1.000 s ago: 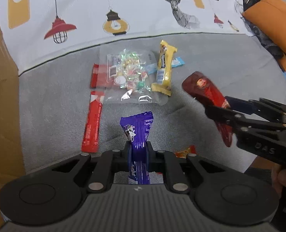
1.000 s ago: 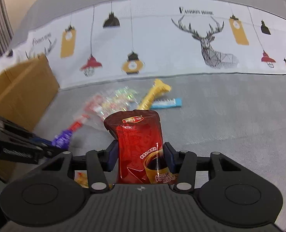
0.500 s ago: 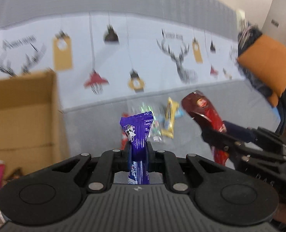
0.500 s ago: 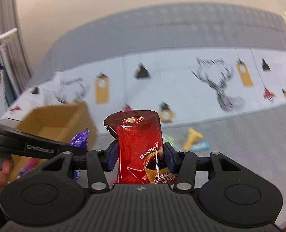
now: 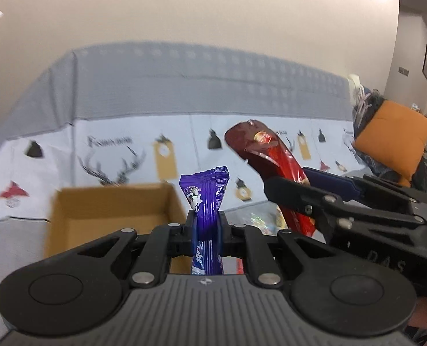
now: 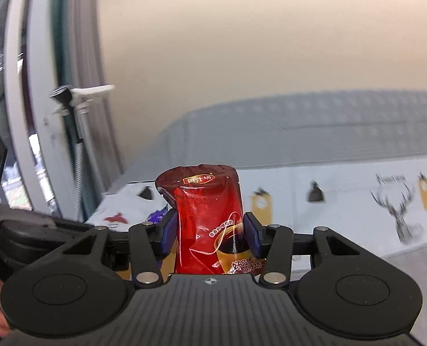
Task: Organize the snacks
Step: 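Carry both snacks into the cardboard box and open both tools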
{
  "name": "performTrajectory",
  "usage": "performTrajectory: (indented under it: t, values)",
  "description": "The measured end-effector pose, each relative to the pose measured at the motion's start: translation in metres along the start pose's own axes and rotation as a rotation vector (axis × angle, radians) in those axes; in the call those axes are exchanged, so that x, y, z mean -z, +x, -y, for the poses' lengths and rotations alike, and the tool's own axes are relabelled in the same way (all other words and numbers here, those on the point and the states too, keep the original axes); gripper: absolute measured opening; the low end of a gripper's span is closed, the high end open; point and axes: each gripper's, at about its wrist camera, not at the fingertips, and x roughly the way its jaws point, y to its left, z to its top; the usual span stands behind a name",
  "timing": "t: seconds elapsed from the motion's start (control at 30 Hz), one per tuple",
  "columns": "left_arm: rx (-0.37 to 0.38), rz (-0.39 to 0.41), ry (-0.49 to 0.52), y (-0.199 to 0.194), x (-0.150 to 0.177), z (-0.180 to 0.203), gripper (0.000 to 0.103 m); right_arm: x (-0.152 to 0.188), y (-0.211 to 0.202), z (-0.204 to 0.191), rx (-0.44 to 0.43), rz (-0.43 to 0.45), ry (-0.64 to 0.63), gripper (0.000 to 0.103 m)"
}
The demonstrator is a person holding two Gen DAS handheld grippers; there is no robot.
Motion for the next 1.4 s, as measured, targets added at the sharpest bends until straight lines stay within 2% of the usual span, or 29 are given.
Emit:
performTrajectory:
  t: [0.13, 0.3, 0.5, 0.67, 0.77, 0.97, 1.0, 1.03, 1.07, 1.1, 1.13, 1.17, 1.23, 1.3, 1.4]
  values:
    - [-0.045, 0.041, -0.01, -0.01, 0.003, -0.025, 0.013, -0.01, 0.009, -0.03, -0.041, -0.008, -0.069, 0.051]
    - [-0.091, 0.039, -0.108, 0.015, 0.027, -0.063, 0.013, 0.004, 0.046, -0.052, -0.048, -0.081, -0.097, 0.051]
    - [-0.134, -0.092, -0.204, 0.078, 0.08, -0.109, 0.013, 0.055, 0.115, -0.055, -0.03, -0.261, -0.118, 0.051]
    - [-0.149, -0.195, -0.269, 0.119, 0.121, -0.14, 0.013, 0.098, 0.164, -0.053, -0.023, -0.419, -0.081, 0.051]
    - [-0.144, -0.241, -0.309, 0.133, 0.137, -0.154, 0.013, 0.115, 0.181, -0.059, -0.044, -0.471, -0.087, 0.051]
    - [-0.17, -0.284, -0.324, 0.139, 0.151, -0.164, 0.013, 0.131, 0.198, -0.07, -0.1, -0.532, -0.131, 0.051]
    - [-0.17, -0.288, -0.321, 0.137, 0.151, -0.163, 0.013, 0.133, 0.199, -0.07, -0.104, -0.538, -0.127, 0.053]
    - [-0.165, -0.295, -0.318, 0.136, 0.15, -0.162, 0.014, 0.133, 0.199, -0.068, -0.113, -0.538, -0.114, 0.061]
    - [-0.163, -0.304, -0.312, 0.133, 0.149, -0.16, 0.024, 0.131, 0.198, -0.065, -0.113, -0.529, -0.087, 0.063]
    - [-0.168, -0.308, -0.321, 0.129, 0.145, -0.158, 0.038, 0.128, 0.196, -0.061, -0.114, -0.52, -0.059, 0.07]
    - [-0.182, -0.309, -0.329, 0.125, 0.141, -0.156, 0.07, 0.125, 0.191, -0.056, -0.121, -0.509, -0.036, 0.075]
    - [-0.21, -0.304, -0.329, 0.118, 0.137, -0.152, 0.083, 0.119, 0.186, -0.051, -0.132, -0.49, -0.015, 0.078]
    - [-0.205, -0.259, -0.3, 0.104, 0.126, -0.138, 0.093, 0.108, 0.166, -0.039, -0.139, -0.435, 0.013, 0.092]
    - [-0.187, -0.23, -0.27, 0.093, 0.117, -0.119, 0.094, 0.098, 0.141, -0.023, -0.146, -0.373, 0.02, 0.097]
    - [-0.123, -0.253, -0.245, 0.092, 0.106, -0.085, 0.094, 0.095, 0.101, 0.007, -0.097, -0.304, -0.001, 0.098]
